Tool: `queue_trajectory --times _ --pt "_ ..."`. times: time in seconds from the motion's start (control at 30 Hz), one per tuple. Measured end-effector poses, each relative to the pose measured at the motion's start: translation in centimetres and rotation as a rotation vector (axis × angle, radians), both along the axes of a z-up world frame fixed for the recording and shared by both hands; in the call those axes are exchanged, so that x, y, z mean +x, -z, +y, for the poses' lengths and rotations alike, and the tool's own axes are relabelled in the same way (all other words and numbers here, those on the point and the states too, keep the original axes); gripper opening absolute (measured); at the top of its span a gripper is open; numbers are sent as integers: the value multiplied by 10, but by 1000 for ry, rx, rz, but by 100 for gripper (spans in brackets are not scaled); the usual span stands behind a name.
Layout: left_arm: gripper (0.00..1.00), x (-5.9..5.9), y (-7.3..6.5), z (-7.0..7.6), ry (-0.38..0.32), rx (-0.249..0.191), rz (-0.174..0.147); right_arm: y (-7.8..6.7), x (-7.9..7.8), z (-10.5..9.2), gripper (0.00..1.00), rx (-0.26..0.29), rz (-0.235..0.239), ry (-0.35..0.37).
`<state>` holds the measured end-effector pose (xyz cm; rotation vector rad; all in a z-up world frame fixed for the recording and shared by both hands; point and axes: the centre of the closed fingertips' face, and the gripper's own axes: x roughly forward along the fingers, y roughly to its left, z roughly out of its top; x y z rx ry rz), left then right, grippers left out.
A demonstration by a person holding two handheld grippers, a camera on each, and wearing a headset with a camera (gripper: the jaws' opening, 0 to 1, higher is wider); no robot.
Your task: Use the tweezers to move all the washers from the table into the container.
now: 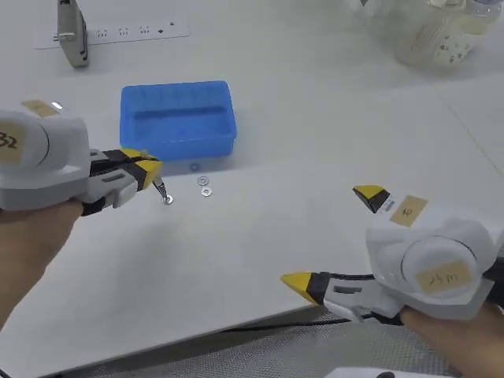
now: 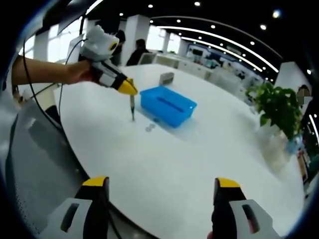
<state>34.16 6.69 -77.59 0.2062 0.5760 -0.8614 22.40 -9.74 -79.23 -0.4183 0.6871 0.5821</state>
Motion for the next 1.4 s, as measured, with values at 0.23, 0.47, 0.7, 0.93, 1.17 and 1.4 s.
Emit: queue_trajectory --times 0.23,0.47,0.7,0.93,1.17,1.4 --pt "0 1 -3 1 40 68 -16 -1 0 0 84 -3 -9 1" --pt "0 7 -29 -5 62 58 -65 -3 1 0 85 8 -16 3" --pt "0 16 -52 -10 87 51 -103 -5 1 0 85 14 -23 5" --pt "0 32 -63 -10 90 45 -127 -9 2 3 88 57 -30 16" --pt "0 50 -61 -7 83 38 -121 -9 2 2 89 65 -29 23" --pt "0 61 -54 -7 73 24 -95 -9 4 1 94 82 -24 37"
